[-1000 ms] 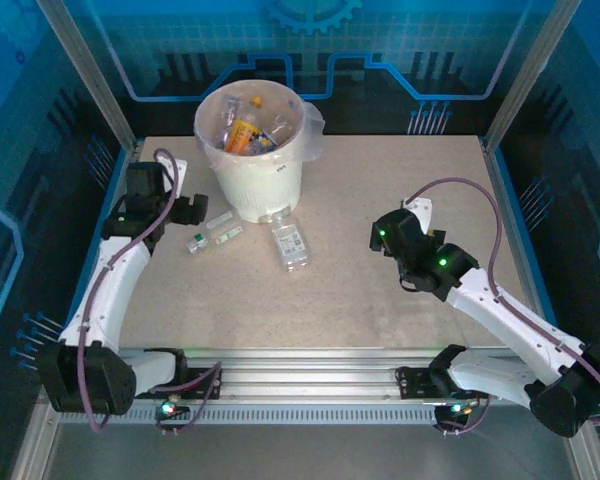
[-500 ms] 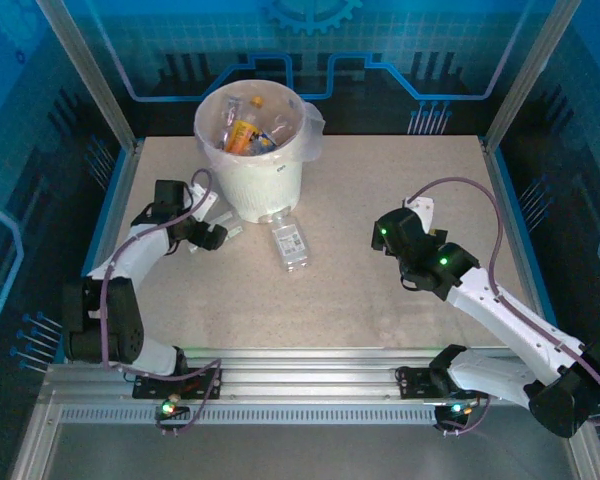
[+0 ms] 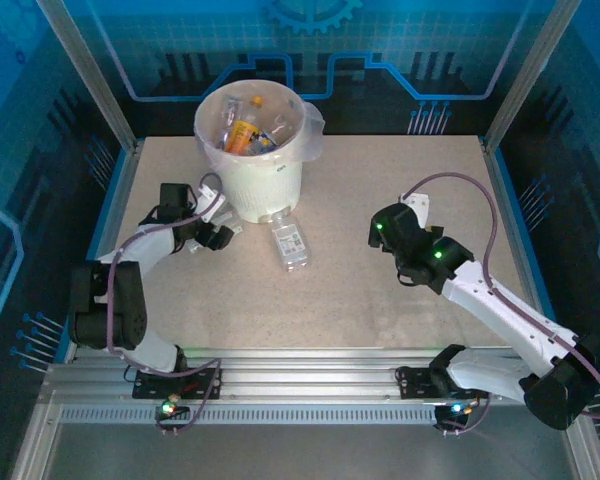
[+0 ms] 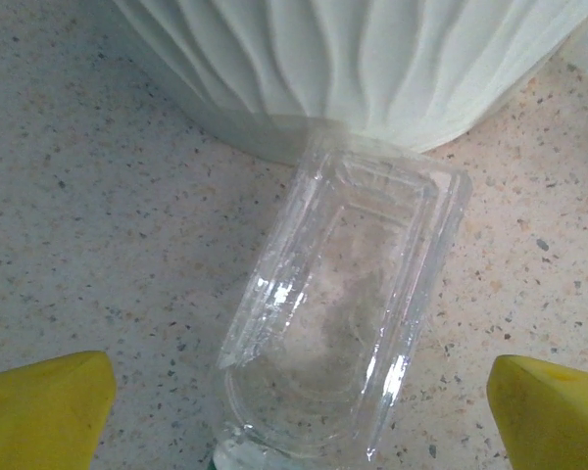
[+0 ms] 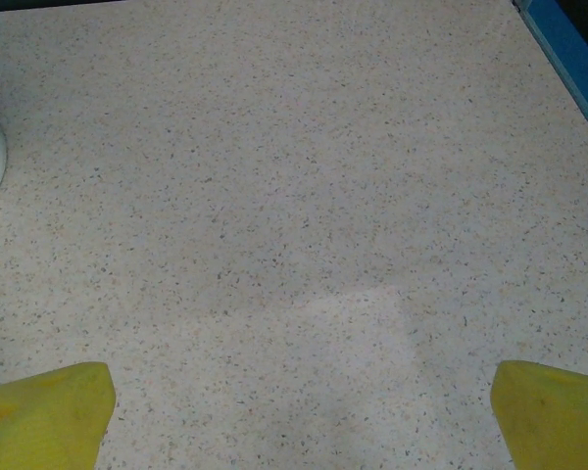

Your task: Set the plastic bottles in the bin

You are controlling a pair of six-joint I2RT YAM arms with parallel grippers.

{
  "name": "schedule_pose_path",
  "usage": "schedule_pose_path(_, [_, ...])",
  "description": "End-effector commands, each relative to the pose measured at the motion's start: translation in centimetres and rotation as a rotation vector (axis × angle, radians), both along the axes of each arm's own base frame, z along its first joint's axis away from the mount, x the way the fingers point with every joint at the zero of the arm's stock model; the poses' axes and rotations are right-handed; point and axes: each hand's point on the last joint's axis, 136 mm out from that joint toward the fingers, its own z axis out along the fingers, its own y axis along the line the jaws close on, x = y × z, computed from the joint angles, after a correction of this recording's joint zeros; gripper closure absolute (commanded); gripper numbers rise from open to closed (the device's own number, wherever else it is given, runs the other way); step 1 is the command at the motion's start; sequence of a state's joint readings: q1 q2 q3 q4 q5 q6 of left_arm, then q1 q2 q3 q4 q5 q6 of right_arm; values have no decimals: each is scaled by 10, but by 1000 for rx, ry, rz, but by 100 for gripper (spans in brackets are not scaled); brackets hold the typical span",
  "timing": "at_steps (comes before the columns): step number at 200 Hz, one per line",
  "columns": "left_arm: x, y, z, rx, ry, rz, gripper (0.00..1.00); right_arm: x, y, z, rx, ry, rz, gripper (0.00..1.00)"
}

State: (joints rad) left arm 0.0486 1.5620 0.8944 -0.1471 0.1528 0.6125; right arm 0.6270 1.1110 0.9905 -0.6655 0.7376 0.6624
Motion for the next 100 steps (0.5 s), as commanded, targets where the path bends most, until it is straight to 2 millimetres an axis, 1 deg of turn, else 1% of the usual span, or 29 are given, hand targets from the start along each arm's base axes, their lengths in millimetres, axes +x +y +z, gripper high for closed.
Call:
schedule_pose_path(1, [5,-5,-5,-13,6,-46,1,3,-2,8,5,-9,-11,0])
schedule_pose_path(61, [10,-4,-18,-5,45,-52,1,4,-1,7,8,-6,-9,0])
schedule_pose_path(100, [15,-7,-21,-5,57,-61,1,5,0,6,8,-3,-11,0])
